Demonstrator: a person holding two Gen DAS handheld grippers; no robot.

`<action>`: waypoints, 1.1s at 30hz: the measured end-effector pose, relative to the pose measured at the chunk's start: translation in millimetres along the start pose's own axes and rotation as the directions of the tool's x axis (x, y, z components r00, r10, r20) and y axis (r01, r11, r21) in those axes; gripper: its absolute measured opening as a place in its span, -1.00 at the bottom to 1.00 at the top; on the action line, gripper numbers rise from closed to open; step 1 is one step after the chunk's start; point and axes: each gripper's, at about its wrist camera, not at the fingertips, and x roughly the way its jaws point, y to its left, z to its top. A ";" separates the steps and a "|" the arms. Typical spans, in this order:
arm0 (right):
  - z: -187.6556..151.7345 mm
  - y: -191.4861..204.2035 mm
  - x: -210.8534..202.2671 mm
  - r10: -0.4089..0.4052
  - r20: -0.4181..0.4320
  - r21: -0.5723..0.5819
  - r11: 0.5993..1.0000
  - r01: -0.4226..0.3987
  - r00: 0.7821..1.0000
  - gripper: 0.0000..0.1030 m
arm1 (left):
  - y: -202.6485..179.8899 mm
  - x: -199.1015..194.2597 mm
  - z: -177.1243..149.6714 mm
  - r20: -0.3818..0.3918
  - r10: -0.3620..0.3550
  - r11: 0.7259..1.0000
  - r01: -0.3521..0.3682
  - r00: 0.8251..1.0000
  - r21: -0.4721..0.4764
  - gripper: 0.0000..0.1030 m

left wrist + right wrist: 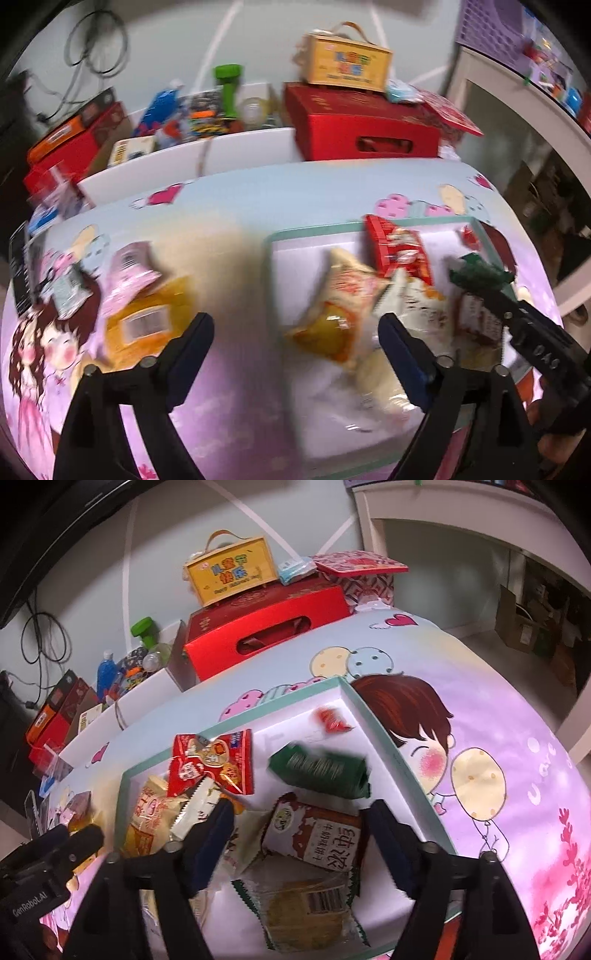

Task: Organize snacks
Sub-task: 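Carry the green and white packs into the white tray and open both tools, then withdraw both tools from the tray toward the remaining snacks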

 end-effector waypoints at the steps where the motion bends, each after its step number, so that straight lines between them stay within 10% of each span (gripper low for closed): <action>1: -0.4 2.4 -0.3 0.004 0.003 -0.007 1.000 -0.004 1.000 0.68 | 8.7 -1.8 -2.3 0.005 0.012 1.000 -0.012 1.000 -0.018 0.78; 6: -2.6 13.2 -1.5 0.014 0.014 -0.034 0.999 -0.013 1.000 1.00 | 45.8 -7.0 -13.0 0.007 0.071 0.993 -0.070 0.997 -0.091 0.82; 33: -37.5 162.2 -11.0 0.263 0.004 -0.280 0.927 -0.251 0.965 1.00 | 235.3 -50.4 -73.3 -0.016 0.246 0.849 -0.223 0.969 -0.479 0.82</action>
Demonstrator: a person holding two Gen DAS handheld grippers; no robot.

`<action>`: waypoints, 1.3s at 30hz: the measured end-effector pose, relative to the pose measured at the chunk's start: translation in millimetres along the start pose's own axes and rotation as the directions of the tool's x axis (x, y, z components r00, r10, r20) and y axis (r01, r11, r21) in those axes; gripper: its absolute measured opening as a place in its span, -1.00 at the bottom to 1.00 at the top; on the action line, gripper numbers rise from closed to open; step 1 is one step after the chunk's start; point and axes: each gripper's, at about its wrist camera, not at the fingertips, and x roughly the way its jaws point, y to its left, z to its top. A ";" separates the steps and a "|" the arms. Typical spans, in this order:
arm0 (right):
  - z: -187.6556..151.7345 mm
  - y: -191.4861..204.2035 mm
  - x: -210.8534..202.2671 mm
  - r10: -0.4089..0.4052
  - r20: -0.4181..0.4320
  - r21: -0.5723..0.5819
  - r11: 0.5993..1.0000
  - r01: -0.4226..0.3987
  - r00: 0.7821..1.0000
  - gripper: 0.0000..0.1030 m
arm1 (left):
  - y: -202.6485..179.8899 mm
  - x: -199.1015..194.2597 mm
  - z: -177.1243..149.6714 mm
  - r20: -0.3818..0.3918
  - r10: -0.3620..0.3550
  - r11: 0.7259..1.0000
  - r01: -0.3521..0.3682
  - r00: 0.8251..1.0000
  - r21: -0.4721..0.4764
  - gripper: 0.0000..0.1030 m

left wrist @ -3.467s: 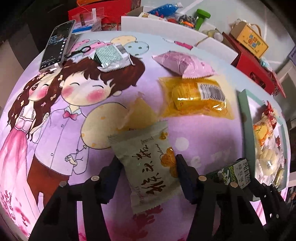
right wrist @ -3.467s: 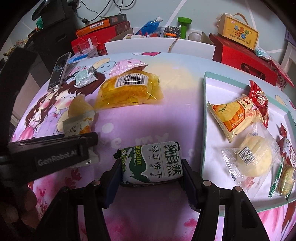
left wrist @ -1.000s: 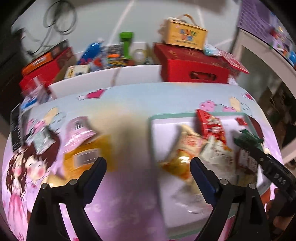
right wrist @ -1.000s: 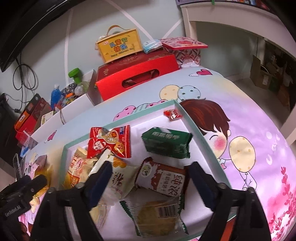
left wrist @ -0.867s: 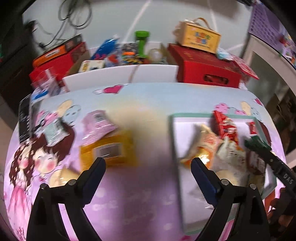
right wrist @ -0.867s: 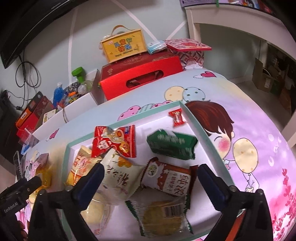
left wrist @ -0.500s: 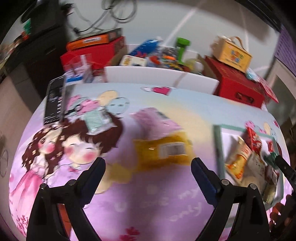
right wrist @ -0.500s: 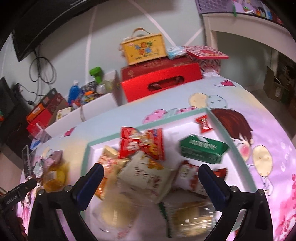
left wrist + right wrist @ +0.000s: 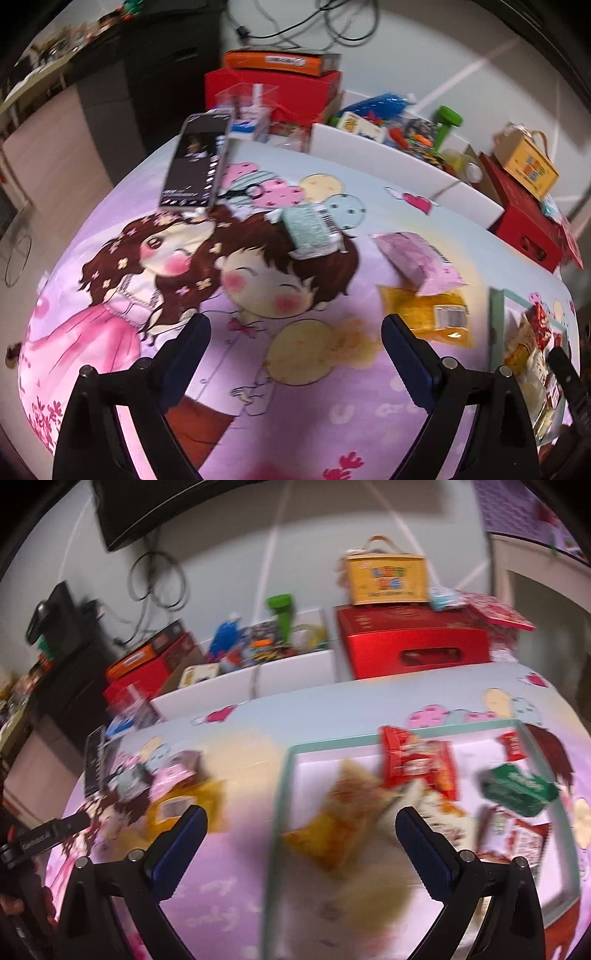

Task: Organize snacks
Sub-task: 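Withdraw both tools from the tray toward the remaining snacks, then grasp the clear-bagged cake with the left tool while the right tool grasps the yellow bread pack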

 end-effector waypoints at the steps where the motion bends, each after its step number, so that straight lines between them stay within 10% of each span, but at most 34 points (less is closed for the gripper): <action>1: -1.3 9.3 2.6 0.017 -0.006 -0.013 1.000 -0.017 1.000 1.00 | 4.1 1.3 -0.6 -0.005 0.005 1.000 -0.005 1.000 -0.009 0.82; 16: -28.5 79.1 37.8 0.071 -0.098 -0.147 0.986 -0.085 0.993 1.00 | -2.6 33.9 -13.5 -0.108 -0.078 0.997 0.080 0.991 0.013 0.82; 31: -25.6 58.2 40.0 0.041 -0.103 -0.098 0.994 -0.051 0.994 1.00 | -39.4 63.8 -25.9 -0.162 -0.055 0.981 0.083 0.985 0.174 0.80; 39: -25.8 61.0 40.9 0.043 -0.104 -0.104 0.993 -0.054 0.994 1.00 | -49.0 66.7 -28.0 -0.155 -0.059 0.969 0.094 0.986 0.228 0.10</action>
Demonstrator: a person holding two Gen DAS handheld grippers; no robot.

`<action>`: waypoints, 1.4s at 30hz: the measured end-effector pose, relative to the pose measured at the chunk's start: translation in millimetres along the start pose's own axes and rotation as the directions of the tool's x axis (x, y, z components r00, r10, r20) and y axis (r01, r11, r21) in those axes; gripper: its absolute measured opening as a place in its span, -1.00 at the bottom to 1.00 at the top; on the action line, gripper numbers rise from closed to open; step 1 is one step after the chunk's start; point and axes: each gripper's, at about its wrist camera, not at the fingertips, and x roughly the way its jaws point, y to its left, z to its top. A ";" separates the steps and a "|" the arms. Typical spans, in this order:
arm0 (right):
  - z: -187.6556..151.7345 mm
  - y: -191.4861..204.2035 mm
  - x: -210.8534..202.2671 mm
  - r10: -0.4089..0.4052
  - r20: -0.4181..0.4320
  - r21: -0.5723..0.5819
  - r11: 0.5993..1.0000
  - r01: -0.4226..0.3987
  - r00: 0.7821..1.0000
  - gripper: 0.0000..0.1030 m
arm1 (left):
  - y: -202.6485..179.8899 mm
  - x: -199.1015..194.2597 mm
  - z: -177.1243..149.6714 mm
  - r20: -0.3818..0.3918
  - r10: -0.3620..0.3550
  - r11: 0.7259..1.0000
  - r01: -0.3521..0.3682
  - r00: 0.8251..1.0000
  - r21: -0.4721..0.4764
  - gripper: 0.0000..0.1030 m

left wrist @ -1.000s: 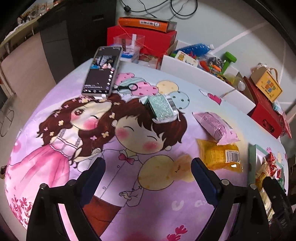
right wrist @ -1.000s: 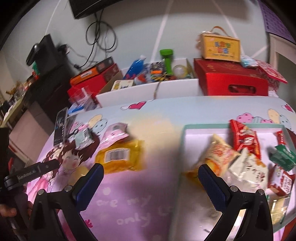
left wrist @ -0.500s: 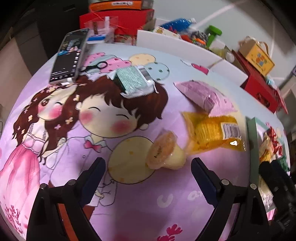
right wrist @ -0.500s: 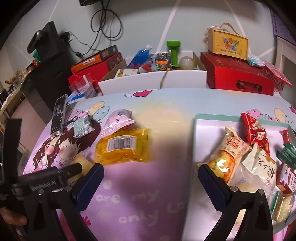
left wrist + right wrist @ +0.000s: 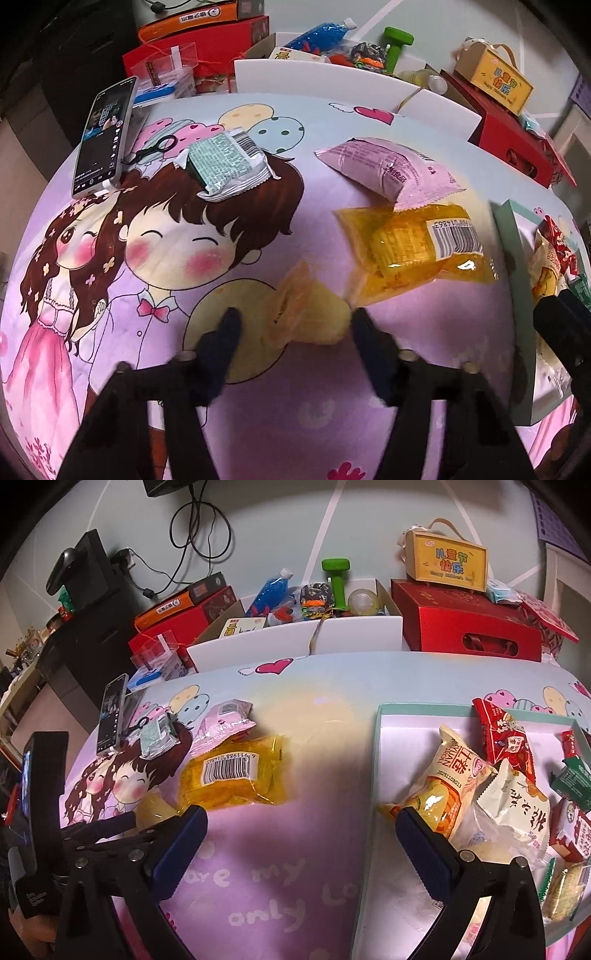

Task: Organize snacks
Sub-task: 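Grasp the clear-bagged cake with the left tool while the right tool grasps the yellow bread pack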

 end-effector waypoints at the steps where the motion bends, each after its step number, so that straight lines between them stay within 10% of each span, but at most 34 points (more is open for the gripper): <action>1: -0.2 0.4 0.3 0.000 -0.002 -0.001 1.000 0.000 1.000 1.00 | 0.0 -0.1 0.3 0.001 -0.010 1.000 0.010 1.000 0.002 0.06; 42: 23.5 66.8 89.7 0.011 -0.155 -0.083 0.996 -0.024 0.988 0.95 | 60.8 0.5 6.1 0.028 -0.034 0.979 0.039 0.999 -0.200 -0.10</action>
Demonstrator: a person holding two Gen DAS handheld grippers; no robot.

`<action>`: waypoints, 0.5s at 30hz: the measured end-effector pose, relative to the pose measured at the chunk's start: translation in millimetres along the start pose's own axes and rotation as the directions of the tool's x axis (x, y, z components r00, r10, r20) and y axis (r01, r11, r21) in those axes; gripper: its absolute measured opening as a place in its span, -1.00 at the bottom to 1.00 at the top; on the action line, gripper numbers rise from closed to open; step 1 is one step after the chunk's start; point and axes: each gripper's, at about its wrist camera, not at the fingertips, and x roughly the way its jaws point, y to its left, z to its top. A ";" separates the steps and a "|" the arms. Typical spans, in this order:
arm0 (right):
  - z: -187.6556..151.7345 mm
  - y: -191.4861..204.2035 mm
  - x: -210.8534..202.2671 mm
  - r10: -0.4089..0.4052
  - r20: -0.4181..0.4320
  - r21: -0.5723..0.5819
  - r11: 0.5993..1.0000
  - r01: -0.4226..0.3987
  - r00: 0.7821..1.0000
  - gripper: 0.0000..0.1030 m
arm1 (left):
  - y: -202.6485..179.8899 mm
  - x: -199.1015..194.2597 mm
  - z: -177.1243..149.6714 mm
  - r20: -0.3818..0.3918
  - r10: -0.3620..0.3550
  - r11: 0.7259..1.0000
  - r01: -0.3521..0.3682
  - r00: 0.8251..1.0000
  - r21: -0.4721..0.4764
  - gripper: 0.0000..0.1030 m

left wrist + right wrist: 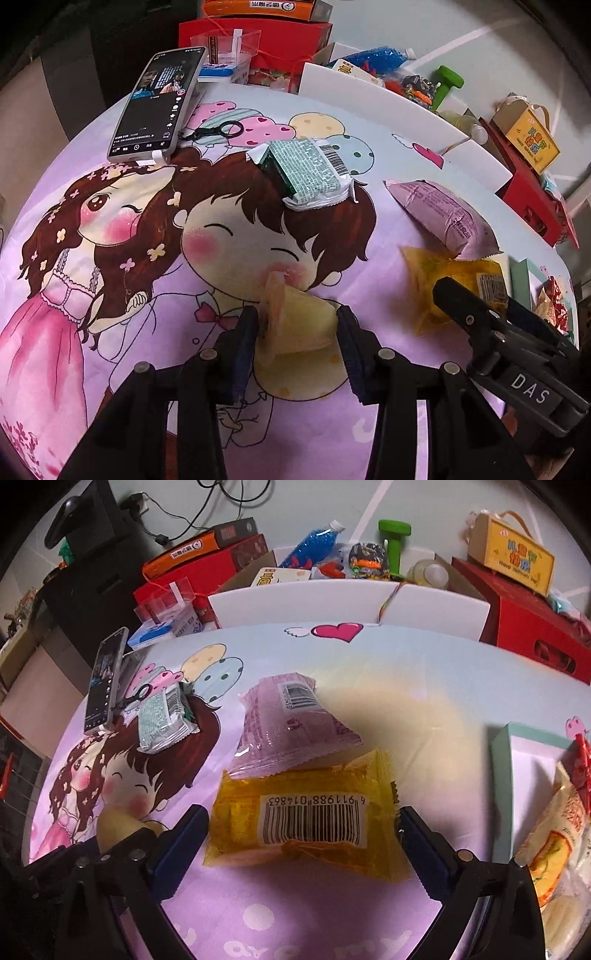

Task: Organize snacks
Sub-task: 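Grasp the clear-bagged cake with the left tool while the right tool grasps the yellow bread pack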

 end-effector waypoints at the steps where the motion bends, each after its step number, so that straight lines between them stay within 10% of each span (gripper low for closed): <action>1: -0.1 0.0 0.4 0.002 -0.002 0.001 1.000 -0.002 1.000 0.93 | -0.1 1.1 0.0 0.000 0.002 1.000 -0.002 1.000 0.001 -0.09; 15: -13.3 -6.4 -9.4 0.063 0.011 0.065 0.996 -0.064 0.998 0.43 | -3.3 -0.9 -1.0 0.010 0.023 1.000 -0.023 1.000 0.022 -0.12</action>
